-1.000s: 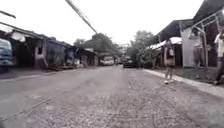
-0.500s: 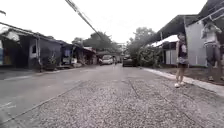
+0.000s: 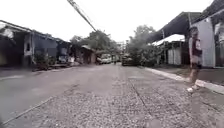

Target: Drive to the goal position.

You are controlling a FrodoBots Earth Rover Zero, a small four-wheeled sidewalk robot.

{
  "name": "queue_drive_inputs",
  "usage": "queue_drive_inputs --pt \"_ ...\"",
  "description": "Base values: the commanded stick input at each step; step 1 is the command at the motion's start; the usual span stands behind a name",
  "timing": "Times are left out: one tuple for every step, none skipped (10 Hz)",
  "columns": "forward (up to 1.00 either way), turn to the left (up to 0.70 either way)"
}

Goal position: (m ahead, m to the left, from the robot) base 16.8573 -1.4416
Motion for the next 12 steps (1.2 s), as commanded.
queue_drive_inputs --pt "1.00 0.00" --pt "1.00 0.00" --pt "1.00 0.00" --pt "1.00 0.00" --pt "1.00 0.00" --pt "1.00 0.00" --pt "1.00 0.00" --pt "1.00 0.00" --pt "1.00 0.00" --pt "1.00 0.00" --pt "1.00 0.00" --pt "1.00 0.00"
